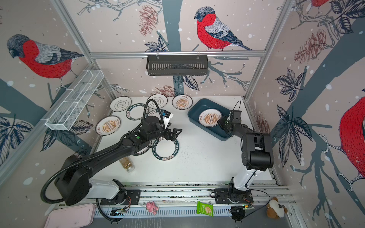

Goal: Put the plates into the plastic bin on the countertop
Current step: 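Lift the sunburst plate with the right gripper and lower it into the teal bin, then open the right gripper to release the plate in the bin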

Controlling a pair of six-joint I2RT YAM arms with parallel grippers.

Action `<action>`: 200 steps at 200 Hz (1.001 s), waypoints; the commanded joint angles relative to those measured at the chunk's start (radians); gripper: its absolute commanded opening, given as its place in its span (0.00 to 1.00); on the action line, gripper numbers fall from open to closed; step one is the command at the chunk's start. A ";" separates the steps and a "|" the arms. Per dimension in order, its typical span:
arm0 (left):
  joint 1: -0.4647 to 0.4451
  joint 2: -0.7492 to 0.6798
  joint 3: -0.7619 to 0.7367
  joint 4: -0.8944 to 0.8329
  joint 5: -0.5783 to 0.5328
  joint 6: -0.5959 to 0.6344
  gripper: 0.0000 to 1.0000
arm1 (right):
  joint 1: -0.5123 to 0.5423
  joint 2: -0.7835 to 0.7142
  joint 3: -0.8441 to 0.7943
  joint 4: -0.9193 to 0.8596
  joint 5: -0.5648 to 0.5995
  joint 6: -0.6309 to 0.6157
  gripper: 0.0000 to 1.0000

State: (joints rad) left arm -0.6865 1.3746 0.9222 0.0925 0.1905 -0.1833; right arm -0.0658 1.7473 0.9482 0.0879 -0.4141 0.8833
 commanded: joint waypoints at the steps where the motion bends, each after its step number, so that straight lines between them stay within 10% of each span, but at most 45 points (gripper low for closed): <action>1: 0.001 -0.008 0.001 -0.001 -0.018 0.021 0.96 | 0.000 0.023 0.013 0.070 -0.003 -0.006 0.01; 100: -0.001 -0.039 0.005 -0.035 -0.081 0.046 0.96 | -0.012 0.142 0.050 0.036 0.055 -0.027 0.09; 200: -0.001 -0.028 0.028 -0.066 -0.113 0.050 0.96 | -0.023 0.087 0.060 0.061 0.025 -0.076 0.47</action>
State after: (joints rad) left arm -0.6865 1.3457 0.9314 0.0414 0.1009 -0.1501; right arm -0.0925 1.8721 1.0031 0.1310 -0.3828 0.8379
